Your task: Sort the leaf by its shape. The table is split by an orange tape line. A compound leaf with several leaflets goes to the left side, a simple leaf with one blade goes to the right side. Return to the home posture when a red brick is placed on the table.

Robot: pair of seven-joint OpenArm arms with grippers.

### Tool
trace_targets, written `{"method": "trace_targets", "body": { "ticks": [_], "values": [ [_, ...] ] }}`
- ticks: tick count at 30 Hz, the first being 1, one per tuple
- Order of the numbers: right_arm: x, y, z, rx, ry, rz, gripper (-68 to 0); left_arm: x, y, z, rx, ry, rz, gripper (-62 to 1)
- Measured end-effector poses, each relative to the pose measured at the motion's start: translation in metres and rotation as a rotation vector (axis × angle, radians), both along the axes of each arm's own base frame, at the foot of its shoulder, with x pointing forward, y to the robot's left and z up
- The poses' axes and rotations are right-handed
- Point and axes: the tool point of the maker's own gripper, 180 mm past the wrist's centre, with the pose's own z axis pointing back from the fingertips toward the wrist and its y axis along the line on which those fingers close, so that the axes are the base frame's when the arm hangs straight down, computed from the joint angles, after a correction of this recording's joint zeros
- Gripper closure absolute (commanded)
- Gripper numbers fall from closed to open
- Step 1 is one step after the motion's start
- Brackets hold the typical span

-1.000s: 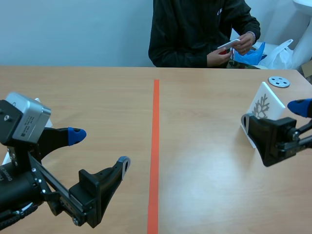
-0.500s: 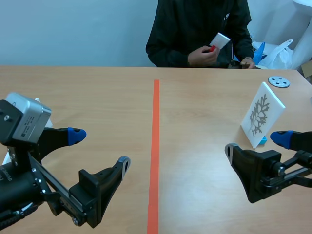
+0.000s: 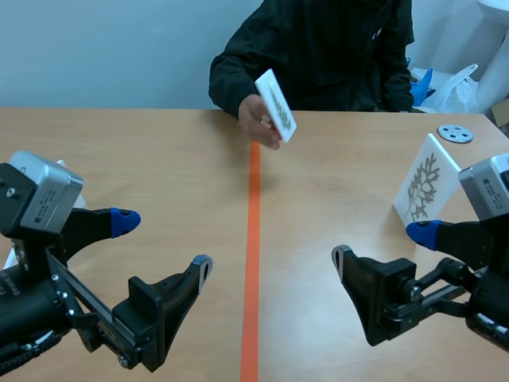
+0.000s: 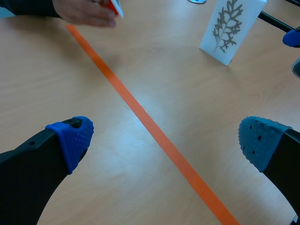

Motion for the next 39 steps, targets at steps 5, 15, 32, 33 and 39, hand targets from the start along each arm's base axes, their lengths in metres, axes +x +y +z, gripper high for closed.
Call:
{"method": "trace_targets", "body": {
  "ticks": [5,15,32,33,39],
  "values": [
    [0.0002,-0.0005,-0.0002,-0.001,0.0,-0.003,-67.9,0.0,0.0,0.0,0.0,0.0,0.0,-62.3],
    [0.0005,-0.0011,-0.0003,-0.002,0.001,-0.006,-67.9,0.0,0.0,0.0,0.0,0.0,0.0,-62.3],
    [0.0001,-0.0015,-0.0019,-0.025,-0.002,0.0,-67.9,0.0,0.0,0.0,0.0,0.0,0.0,-62.3],
    [0.0001,-0.0015,-0.002,-0.026,-0.002,0.0,-67.9,0.0,0.0,0.0,0.0,0.0,0.0,-62.3],
    [0.0013,-0.0022,-0.0028,-0.058,-0.012,0.009,-67.9,0.0,0.0,0.0,0.0,0.0,0.0,-62.3]
  ]
}}
